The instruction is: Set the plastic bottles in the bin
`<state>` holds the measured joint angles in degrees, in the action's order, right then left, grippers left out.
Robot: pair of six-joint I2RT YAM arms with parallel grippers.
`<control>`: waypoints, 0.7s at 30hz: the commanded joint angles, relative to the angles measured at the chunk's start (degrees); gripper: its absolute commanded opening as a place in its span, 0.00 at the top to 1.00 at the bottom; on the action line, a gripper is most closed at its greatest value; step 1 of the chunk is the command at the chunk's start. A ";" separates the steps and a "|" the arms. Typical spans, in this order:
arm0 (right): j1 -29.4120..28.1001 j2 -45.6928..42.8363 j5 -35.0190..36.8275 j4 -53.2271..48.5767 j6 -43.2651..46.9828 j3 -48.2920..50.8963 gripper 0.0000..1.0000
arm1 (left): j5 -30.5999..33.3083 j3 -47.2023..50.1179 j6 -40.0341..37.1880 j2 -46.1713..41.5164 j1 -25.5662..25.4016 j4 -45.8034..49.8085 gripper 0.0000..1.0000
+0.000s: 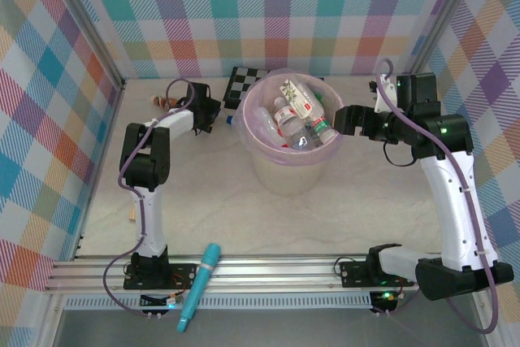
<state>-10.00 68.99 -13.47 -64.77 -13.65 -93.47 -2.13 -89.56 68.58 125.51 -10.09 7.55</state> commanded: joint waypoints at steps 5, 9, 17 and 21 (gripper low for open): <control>0.51 1.80 -1.30 1.74 -0.23 -2.12 0.10 | -0.68 4.57 -1.55 -9.01 -1.88 0.61 0.39; 0.51 3.21 -2.42 2.88 -0.37 -3.27 0.10 | 0.38 7.24 -3.07 -17.07 -3.82 1.35 0.40; 0.51 4.83 -2.02 3.53 0.62 -5.26 0.10 | 14.83 9.97 -12.05 -39.67 -8.44 10.23 0.45; 0.59 5.49 -1.60 3.75 1.16 -5.76 0.10 | 17.00 9.11 -15.52 -50.52 -8.75 12.97 0.51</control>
<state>-9.74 74.00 -14.98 -61.98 -13.63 -97.41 9.26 -80.09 57.98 80.20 -19.00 16.01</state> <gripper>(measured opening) 0.903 0.582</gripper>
